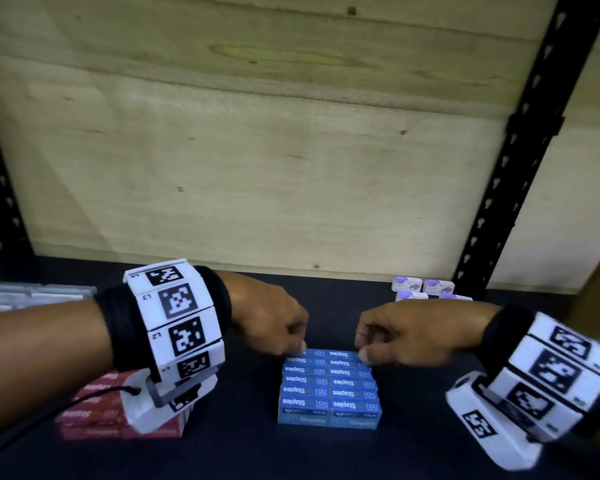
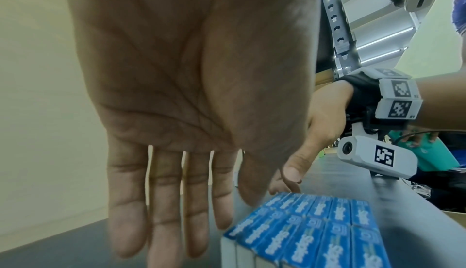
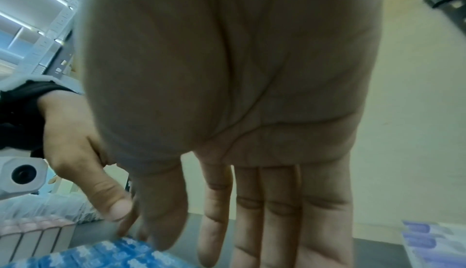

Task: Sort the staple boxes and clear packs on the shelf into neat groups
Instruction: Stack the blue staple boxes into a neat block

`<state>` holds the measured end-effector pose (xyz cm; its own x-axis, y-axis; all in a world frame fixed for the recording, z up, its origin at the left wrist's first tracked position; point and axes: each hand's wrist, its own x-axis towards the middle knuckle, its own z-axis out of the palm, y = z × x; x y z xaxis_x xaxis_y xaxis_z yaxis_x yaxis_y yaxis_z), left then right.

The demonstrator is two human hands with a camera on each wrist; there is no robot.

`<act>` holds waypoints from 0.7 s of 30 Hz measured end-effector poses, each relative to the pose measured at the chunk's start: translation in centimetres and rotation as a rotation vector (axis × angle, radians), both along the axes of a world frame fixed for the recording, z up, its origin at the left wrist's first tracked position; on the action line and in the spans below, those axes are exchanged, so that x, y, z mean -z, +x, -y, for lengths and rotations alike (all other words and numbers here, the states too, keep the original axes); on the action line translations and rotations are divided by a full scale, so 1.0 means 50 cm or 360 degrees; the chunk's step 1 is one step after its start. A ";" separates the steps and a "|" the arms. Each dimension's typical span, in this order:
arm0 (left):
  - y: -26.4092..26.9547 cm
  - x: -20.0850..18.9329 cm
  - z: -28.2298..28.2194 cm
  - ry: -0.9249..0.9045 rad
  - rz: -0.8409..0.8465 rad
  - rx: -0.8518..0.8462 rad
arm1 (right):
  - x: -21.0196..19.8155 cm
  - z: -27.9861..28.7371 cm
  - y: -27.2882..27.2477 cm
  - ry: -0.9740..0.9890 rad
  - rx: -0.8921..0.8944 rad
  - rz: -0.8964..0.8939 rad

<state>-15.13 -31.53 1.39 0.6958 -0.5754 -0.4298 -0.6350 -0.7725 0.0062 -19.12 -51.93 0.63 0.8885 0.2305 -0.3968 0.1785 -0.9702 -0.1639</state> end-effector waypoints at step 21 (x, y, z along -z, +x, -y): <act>-0.032 0.002 -0.017 0.0171 0.0033 0.0112 | -0.006 -0.043 -0.035 -0.0281 -0.0140 -0.0046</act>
<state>-16.71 -30.68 1.31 0.6649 -0.5746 -0.4773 -0.6867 -0.7216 -0.0879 -20.89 -49.76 0.93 0.8558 0.2311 -0.4629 0.2613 -0.9652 0.0012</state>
